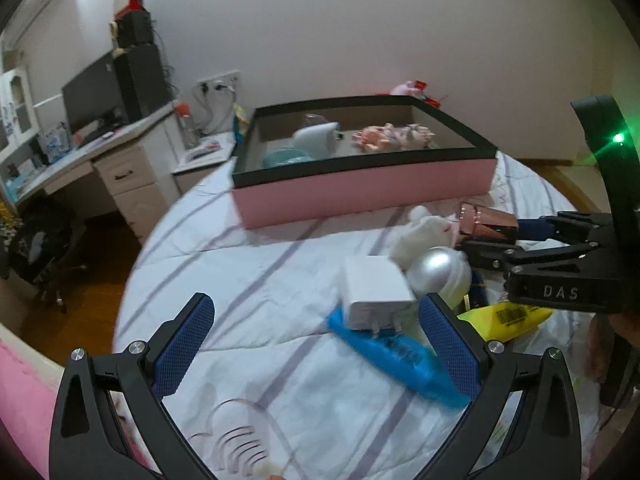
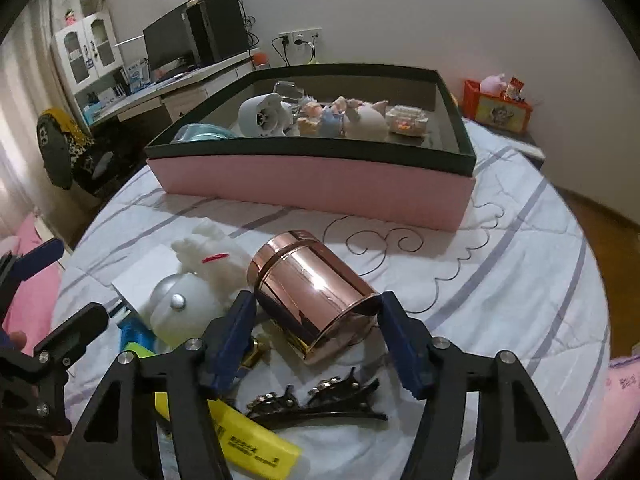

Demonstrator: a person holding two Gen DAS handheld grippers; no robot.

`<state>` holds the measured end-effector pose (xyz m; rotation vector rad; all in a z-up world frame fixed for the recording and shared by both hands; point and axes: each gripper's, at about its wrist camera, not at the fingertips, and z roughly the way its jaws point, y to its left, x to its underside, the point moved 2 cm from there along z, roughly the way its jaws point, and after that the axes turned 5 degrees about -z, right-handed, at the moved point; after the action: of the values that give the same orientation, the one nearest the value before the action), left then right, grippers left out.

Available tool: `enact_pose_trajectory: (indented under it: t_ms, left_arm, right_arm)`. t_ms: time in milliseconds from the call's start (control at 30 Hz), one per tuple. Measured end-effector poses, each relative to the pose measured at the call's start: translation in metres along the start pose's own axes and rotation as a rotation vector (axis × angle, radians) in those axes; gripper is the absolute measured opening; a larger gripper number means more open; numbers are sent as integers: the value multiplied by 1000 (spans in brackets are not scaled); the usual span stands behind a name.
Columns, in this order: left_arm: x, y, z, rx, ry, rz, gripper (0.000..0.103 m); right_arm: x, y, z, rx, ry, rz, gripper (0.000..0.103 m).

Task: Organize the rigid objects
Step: 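Grasp the white plug adapter with the left gripper while the right grasps the rose-gold cylinder, then carry the plug adapter and rose-gold cylinder into the pink box and release both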

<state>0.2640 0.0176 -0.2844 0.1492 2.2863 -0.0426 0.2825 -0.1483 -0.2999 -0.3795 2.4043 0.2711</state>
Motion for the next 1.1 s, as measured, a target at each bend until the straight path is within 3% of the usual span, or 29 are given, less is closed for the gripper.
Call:
enact_pose_trajectory:
  t_ms: [267, 433, 500, 600, 733, 800, 867, 1100]
  left_arm:
    - [-3, -7, 23, 11, 58, 7, 103]
    - [-4, 4, 30, -26, 86, -9, 102]
    - [-1, 3, 39, -40, 120, 1, 94]
    - [1, 1, 51, 12, 170, -5, 81]
    - [-6, -4, 57, 42, 180, 18, 74]
    - [-9, -9, 59, 80, 178, 35, 52]
    - [-10, -15, 60, 102, 174, 55, 40]
    - [-12, -8, 47, 67, 121, 19, 40]
  right_arm:
    - [3, -20, -8, 17, -18, 40, 61]
    - [2, -25, -6, 12, -22, 45, 61]
    - [1, -25, -5, 10, -22, 45, 61]
    - [1, -26, -4, 10, -24, 46, 61]
    - [1, -27, -3, 3, -26, 50, 61]
    - [1, -27, -3, 2, -27, 50, 61]
    - [1, -28, -3, -1, -29, 53, 61]
    - [2, -27, -9, 27, -56, 37, 61]
